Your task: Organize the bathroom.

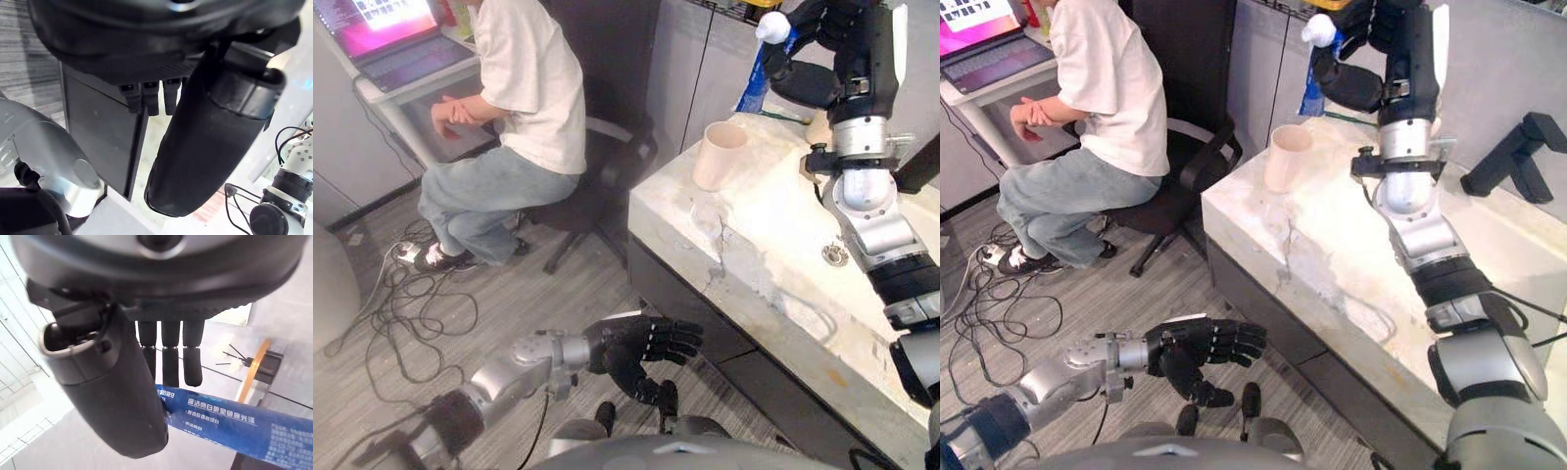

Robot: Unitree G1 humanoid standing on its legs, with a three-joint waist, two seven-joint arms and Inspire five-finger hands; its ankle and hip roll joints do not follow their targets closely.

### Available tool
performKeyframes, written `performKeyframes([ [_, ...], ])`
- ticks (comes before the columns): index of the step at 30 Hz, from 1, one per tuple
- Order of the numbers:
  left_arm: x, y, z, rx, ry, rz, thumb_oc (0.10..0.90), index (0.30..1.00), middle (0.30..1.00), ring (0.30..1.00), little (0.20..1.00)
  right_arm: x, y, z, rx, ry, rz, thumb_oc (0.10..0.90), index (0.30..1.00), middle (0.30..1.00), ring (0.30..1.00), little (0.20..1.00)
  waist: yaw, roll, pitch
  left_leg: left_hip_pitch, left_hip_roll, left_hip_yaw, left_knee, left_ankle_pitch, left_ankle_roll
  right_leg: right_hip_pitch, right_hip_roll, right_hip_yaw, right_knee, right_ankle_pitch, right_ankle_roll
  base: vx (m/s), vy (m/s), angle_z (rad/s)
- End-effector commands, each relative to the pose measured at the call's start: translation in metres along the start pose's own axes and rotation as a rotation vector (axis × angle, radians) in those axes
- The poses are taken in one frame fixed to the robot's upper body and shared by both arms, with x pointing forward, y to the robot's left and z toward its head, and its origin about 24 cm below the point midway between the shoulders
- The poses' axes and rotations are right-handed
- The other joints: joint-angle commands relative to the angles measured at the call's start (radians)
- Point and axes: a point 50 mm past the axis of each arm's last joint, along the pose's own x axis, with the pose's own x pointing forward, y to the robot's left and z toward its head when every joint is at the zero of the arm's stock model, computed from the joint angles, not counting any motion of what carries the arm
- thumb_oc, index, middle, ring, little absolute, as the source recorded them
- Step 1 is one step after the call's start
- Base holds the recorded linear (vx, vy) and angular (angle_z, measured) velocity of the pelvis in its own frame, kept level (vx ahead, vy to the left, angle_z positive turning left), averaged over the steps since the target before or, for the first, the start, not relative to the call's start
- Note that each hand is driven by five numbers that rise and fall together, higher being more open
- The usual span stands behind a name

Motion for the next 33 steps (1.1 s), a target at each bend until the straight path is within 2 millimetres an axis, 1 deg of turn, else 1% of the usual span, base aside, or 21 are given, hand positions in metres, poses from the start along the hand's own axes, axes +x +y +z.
performKeyframes([
  [1,0.006,-0.019,0.019,0.024,-0.151,-0.108,0.8,0.9,0.9,0.9,0.9,0.045,-0.018,0.051,0.064,-0.228,-0.101,0.4,0.3,0.3,0.3,0.3,0.023,-0.04,-0.14,-0.031,-0.032,0.039,-0.002,-0.015,0.035,-0.023,-0.026,0.008,-0.006,-0.016,0.055,0.09,-0.041,0.04],
  [3,0.007,-0.021,0.018,0.021,-0.146,-0.118,0.8,0.9,0.9,0.9,0.9,0.042,-0.014,0.047,0.064,-0.211,-0.089,0.4,0.3,0.3,0.3,0.3,0.024,-0.037,-0.141,-0.029,-0.026,0.042,-0.002,-0.021,0.032,-0.014,-0.024,0.005,-0.006,-0.028,0.053,0.07,-0.033,0.04],
  [5,0.009,-0.023,0.016,0.019,-0.143,-0.114,0.8,0.9,0.9,0.9,0.9,0.038,-0.007,0.042,0.079,-0.187,-0.085,0.4,0.3,0.3,0.3,0.3,0.019,-0.038,-0.141,-0.032,-0.022,0.052,-0.002,-0.014,0.029,-0.014,-0.026,0.005,-0.006,-0.027,0.049,0.07,-0.032,0.06],
  [6,0.009,-0.023,0.016,0.018,-0.144,-0.113,0.8,0.9,0.9,0.9,0.9,0.038,-0.007,0.042,0.08,-0.186,-0.084,0.4,0.3,0.3,0.3,0.3,0.019,-0.038,-0.141,-0.032,-0.021,0.053,-0.002,-0.015,0.029,-0.013,-0.026,0.006,-0.006,-0.027,0.049,0.07,-0.035,0.07],
  [8,0.009,-0.024,0.016,0.008,-0.15,-0.111,0.8,0.9,0.9,0.9,0.9,0.032,0.001,0.041,0.086,-0.189,-0.073,0.4,0.3,0.3,0.3,0.3,0.012,-0.034,-0.138,-0.031,-0.015,0.062,-0.002,-0.016,0.028,-0.01,-0.024,0.009,-0.006,-0.032,0.045,0.05,-0.036,0.05],
  [14,0.01,-0.023,0.016,0.007,-0.159,-0.092,0.8,0.9,0.9,0.9,0.9,0.023,0.007,0.042,0.121,-0.184,-0.04,0.4,0.3,0.3,0.3,0.3,-0.005,-0.028,-0.134,-0.025,-0.01,0.072,-0.002,-0.019,0.027,0.0,-0.02,0.017,-0.004,-0.04,0.04,0.03,-0.022,-0.01],
  [17,0.009,-0.023,0.018,-0.005,-0.173,-0.082,0.8,0.9,0.9,0.9,0.9,0.015,0.014,0.033,0.118,-0.147,-0.025,0.4,0.3,0.3,0.3,0.3,-0.009,-0.022,-0.134,-0.025,-0.008,0.082,-0.002,-0.02,0.026,0.003,-0.019,0.019,-0.006,-0.042,0.039,0.04,-0.023,-0.05],
  [22,0.007,-0.024,0.016,-0.025,-0.171,-0.071,0.8,0.9,0.9,0.9,0.9,0.007,0.014,0.028,0.095,-0.138,-0.039,0.4,0.3,0.3,0.3,0.3,-0.008,-0.019,-0.134,-0.025,-0.005,0.091,-0.002,-0.02,0.027,0.008,-0.015,0.022,-0.006,-0.047,0.034,0.05,-0.045,-0.02],
  [26,0.003,-0.024,0.01,-0.033,-0.16,-0.06,0.8,0.9,0.9,0.9,0.9,0.01,0.01,0.027,0.086,-0.137,-0.056,0.4,0.3,0.3,0.3,0.3,-0.003,-0.017,-0.135,-0.027,-0.001,0.098,-0.002,-0.019,0.025,0.014,-0.01,0.024,-0.006,-0.054,0.03,0.06,-0.056,-0.03],
  [33,-0.003,-0.026,0.002,-0.059,-0.151,-0.062,0.8,0.9,0.9,0.9,0.9,0.011,0.003,0.023,0.061,-0.128,-0.085,0.4,0.3,0.3,0.3,0.3,0.012,-0.013,-0.135,-0.03,0.009,0.101,-0.002,-0.012,0.017,0.031,-0.006,0.007,-0.006,-0.069,0.022,0.08,-0.069,0.0],
])
